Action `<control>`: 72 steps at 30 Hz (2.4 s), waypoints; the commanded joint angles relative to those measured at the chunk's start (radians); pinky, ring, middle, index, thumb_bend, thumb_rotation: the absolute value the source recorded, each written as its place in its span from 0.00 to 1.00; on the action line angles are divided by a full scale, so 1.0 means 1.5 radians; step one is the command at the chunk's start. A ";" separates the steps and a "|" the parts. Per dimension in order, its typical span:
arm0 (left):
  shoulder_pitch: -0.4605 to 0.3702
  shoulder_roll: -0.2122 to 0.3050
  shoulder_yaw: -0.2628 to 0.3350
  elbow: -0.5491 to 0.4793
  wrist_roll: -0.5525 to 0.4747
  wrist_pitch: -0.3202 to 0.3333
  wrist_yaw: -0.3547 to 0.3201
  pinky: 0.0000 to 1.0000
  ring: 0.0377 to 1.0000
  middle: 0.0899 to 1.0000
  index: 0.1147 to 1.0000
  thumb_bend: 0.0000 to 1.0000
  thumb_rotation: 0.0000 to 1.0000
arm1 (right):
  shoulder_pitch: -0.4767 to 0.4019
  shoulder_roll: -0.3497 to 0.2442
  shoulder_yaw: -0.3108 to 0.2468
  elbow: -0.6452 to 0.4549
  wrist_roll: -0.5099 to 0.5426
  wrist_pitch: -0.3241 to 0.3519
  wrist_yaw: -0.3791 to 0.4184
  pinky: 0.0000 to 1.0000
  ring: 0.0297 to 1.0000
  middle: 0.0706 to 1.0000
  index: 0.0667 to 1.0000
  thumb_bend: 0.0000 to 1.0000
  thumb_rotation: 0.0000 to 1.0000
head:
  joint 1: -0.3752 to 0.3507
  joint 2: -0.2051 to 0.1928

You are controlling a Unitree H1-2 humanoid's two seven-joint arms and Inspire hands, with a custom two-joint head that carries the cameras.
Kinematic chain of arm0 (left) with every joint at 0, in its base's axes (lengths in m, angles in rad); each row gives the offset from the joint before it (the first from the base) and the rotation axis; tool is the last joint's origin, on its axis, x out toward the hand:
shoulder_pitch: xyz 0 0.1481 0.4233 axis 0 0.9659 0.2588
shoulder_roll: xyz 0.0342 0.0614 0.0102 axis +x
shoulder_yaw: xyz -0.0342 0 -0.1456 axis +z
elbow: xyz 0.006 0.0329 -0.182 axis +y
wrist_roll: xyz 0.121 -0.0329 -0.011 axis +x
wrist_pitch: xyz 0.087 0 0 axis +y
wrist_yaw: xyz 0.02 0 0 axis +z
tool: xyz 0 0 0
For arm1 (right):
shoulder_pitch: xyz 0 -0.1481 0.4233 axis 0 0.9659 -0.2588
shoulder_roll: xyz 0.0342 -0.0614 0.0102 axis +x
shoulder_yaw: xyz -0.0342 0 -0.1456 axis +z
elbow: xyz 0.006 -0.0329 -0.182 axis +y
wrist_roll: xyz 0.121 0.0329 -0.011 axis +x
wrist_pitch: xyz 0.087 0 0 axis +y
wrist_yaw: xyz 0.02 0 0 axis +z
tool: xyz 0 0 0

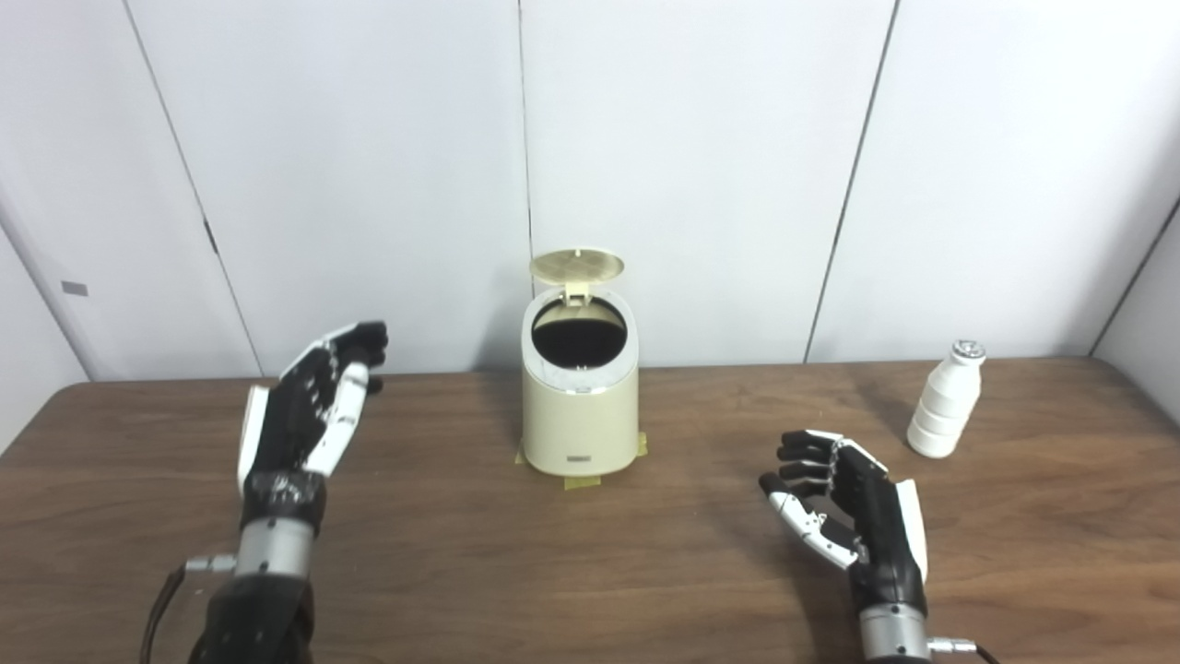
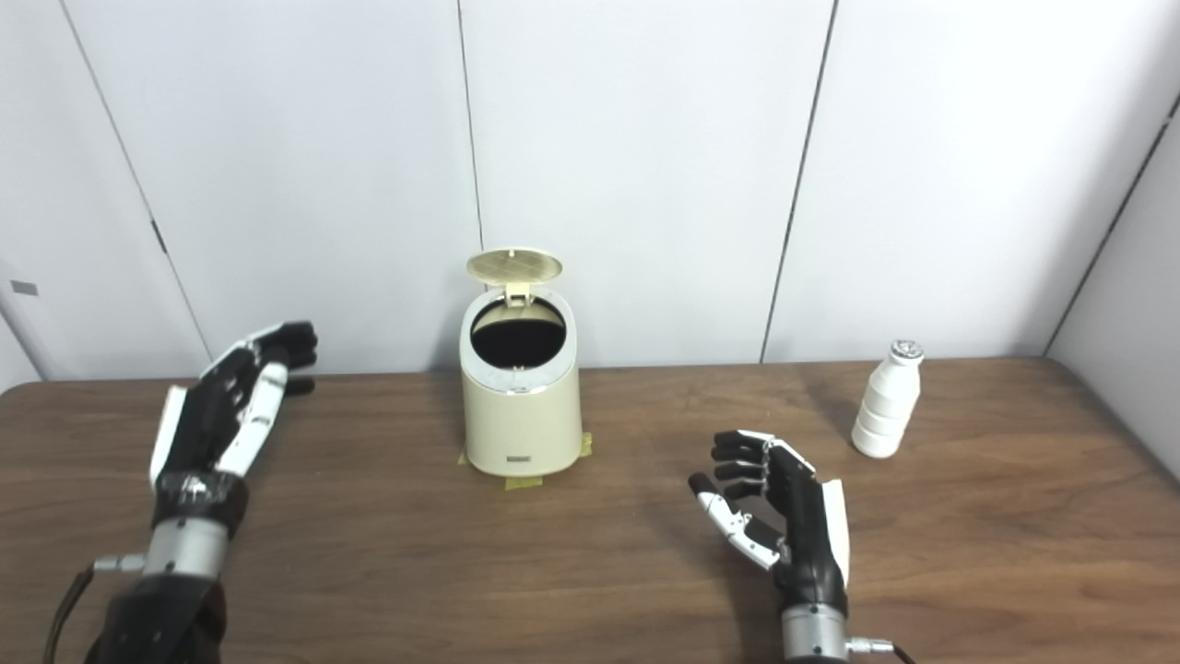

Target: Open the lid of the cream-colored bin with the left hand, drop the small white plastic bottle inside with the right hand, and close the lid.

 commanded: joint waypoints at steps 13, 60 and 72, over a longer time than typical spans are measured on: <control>0.043 -0.009 -0.018 -0.050 -0.005 -0.079 0.021 0.75 0.79 0.76 0.73 0.14 0.59 | 0.004 0.008 -0.020 -0.106 0.017 -0.002 0.008 0.49 0.55 0.57 0.57 0.28 0.15 | -0.008 0.008; 0.034 0.038 0.003 0.023 -0.073 -0.111 0.011 0.73 0.77 0.74 0.70 0.16 0.56 | -0.121 -0.095 -0.136 -0.097 -0.177 0.145 -0.096 0.87 0.96 0.99 1.00 0.83 0.33 | -0.139 -0.010; 0.027 0.050 0.008 0.032 -0.089 -0.114 0.007 0.73 0.77 0.74 0.70 0.15 0.55 | -0.132 -0.092 -0.134 0.008 -0.151 0.112 -0.143 0.76 0.89 0.97 0.99 0.85 0.31 | -0.194 -0.031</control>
